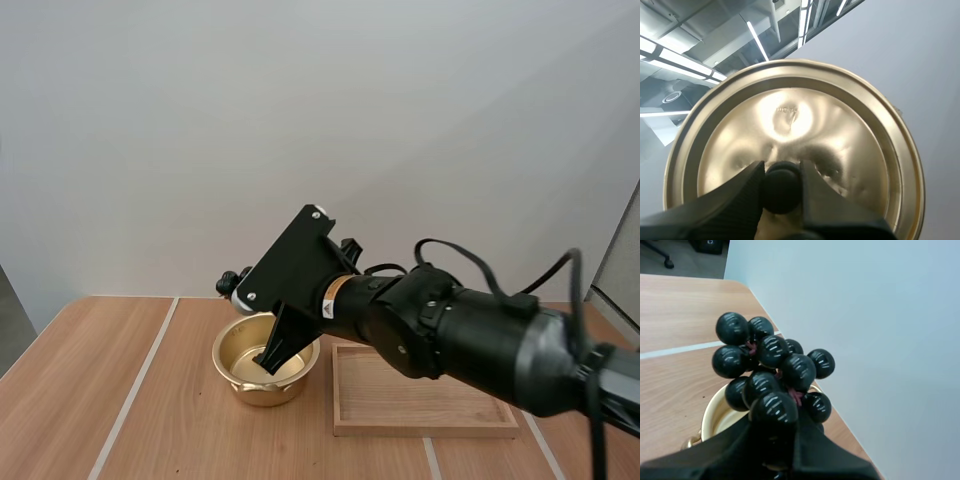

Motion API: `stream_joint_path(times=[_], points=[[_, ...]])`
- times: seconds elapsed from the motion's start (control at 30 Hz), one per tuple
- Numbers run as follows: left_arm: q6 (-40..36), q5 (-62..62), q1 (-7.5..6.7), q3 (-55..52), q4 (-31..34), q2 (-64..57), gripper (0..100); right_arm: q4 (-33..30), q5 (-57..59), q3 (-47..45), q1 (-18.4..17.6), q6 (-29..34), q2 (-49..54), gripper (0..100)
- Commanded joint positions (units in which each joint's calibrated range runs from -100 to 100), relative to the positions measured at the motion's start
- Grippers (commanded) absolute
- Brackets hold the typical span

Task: Open the lid, put the grape in the pot, and close it

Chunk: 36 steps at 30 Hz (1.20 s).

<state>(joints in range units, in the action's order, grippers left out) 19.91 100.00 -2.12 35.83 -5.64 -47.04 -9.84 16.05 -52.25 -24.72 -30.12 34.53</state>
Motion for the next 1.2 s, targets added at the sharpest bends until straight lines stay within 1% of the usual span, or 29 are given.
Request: stream_joint_path(times=[0.0,0.2,0.23,0.27,0.3,0.33,0.4,0.5,0.6,0.67,0.83,0.87,0.9,0.93,0.97,1.0,1.03,1.07,1.17], points=[[-1.51,0.00,-0.06,0.42,2.75,0.15,0,-0.05,-6.63,0.43,-0.13,-0.11,-5.27,0],[-1.85,0.00,-0.06,0.28,3.26,0.15,0,-0.28,-15.43,0.43,-0.13,-0.21,-15.20,0],[-2.01,0.00,-0.06,0.28,3.26,0.15,0,-0.28,-16.59,0.43,-0.13,-0.29,-16.46,2],[-2.32,0.00,-0.06,0.28,3.26,0.15,0,-0.28,-17.38,0.43,-0.13,-0.29,-17.45,16],[-2.43,0.00,-0.06,0.28,3.26,0.15,0,-0.28,-17.81,0.43,-0.13,-0.29,-18.07,35],[-2.43,0.00,-0.06,0.28,3.26,0.15,0,-0.16,-18.04,0.43,-0.13,-0.15,-18.19,59],[-2.49,0.00,-0.06,0.28,3.38,0.15,0,-0.04,-18.04,0.43,-0.13,-0.15,-17.69,100],[-2.49,0.00,-0.06,0.28,3.38,0.15,0,-0.04,-14.51,0.43,-0.13,-0.15,-15.12,100],[-2.49,0.00,-0.06,0.28,3.38,0.39,0,0.97,-4.71,0.43,0.19,0.13,-7.51,100],[-2.49,0.00,-0.06,0.28,3.38,0.86,0,2.59,1.77,0.43,1.06,0.28,-2.47,100],[-2.61,0.00,-0.06,0.15,3.38,3.47,0,2.34,15.65,0.43,4.87,0.28,11.96,100],[-2.71,0.00,-0.06,0.05,3.38,4.24,0,2.34,18.21,0.43,5.56,0.28,13.93,97],[-2.71,0.00,-0.06,-0.18,3.38,4.96,0,2.34,21.62,0.43,6.44,0.28,16.29,77],[-2.79,0.00,-0.06,-0.54,3.38,5.57,0,2.34,24.38,0.43,7.27,0.28,18.23,55],[-2.79,0.00,-0.06,-0.68,3.38,6.08,0,2.34,26.10,0.43,7.55,0.28,19.73,45],[-2.79,0.00,-0.06,-1.74,3.38,7.41,0,2.22,29.90,0.43,8.56,0.28,23.55,7],[-2.79,0.00,-0.06,-2.56,3.38,8.07,0,2.22,30.36,0.43,8.76,0.28,24.48,0],[-2.70,0.00,-0.06,-4.49,3.38,9.03,0,2.13,34.34,0.43,9.37,0.28,28.18,0],[-2.22,0.00,-0.06,-10.21,3.38,11.18,0,1.79,40.50,0.43,9.61,0.28,33.72,0]])
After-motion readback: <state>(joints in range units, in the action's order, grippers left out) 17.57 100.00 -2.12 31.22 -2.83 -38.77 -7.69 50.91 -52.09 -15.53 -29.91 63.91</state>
